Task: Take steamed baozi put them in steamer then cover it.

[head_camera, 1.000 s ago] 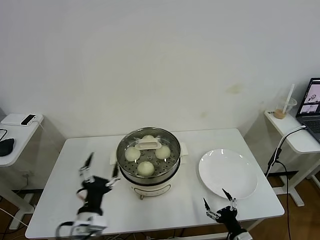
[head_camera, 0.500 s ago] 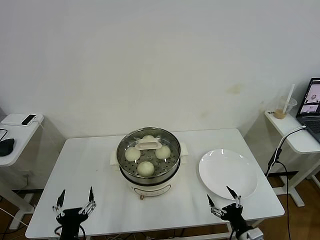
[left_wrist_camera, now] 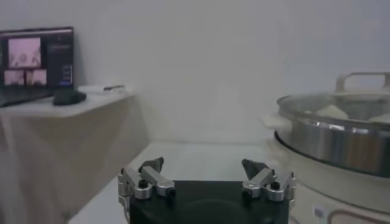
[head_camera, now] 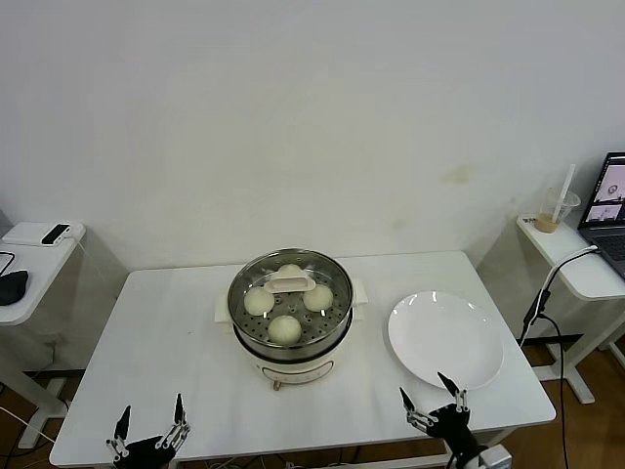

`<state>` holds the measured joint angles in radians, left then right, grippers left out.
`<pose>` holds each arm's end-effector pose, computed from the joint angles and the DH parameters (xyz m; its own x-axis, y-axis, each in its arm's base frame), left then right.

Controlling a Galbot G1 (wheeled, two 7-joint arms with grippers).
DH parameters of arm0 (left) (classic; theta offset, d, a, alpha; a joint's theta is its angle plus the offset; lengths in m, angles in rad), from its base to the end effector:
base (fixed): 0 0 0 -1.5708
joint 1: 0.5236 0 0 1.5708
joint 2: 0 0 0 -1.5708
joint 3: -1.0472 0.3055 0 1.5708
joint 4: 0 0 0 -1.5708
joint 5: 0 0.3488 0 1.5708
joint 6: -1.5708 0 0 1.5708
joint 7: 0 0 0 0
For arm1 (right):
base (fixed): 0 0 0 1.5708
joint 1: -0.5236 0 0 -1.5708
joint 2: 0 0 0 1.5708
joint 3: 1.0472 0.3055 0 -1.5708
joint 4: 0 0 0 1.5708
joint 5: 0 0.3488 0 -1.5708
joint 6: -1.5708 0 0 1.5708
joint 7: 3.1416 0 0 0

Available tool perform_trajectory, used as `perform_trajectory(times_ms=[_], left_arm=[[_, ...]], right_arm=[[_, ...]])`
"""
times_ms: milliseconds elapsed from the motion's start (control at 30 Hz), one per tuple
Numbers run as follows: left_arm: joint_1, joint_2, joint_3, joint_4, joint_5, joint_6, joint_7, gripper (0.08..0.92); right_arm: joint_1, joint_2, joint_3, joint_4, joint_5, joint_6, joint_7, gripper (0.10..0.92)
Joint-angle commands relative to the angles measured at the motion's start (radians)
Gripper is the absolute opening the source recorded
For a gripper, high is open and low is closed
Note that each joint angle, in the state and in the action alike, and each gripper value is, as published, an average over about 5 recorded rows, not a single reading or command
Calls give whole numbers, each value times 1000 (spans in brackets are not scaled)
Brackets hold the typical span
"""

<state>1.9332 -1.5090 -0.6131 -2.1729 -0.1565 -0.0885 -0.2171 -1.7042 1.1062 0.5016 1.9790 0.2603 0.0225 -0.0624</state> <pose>0.0989 0.0323 -0.2889 -0.9467 -0.2571 0.1940 -0.2622 0.9650 -0.0003 0.1603 -0.0685 -0.3162 -0.9270 -0.2594 0.2708 -0.2909 0.9532 -0.0826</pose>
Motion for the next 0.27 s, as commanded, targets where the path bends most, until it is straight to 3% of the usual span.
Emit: perform_trajectory(times_ms=[33,267], left_arm=[[31,-19,8,12,-49,19,-13,823],[38,-25,15,-7,-7,17,-24,823]], right_arm=[[-19,-25,-31,32,40,-30,49,823],[-28,-19,-36,24,24,-16,52,823]])
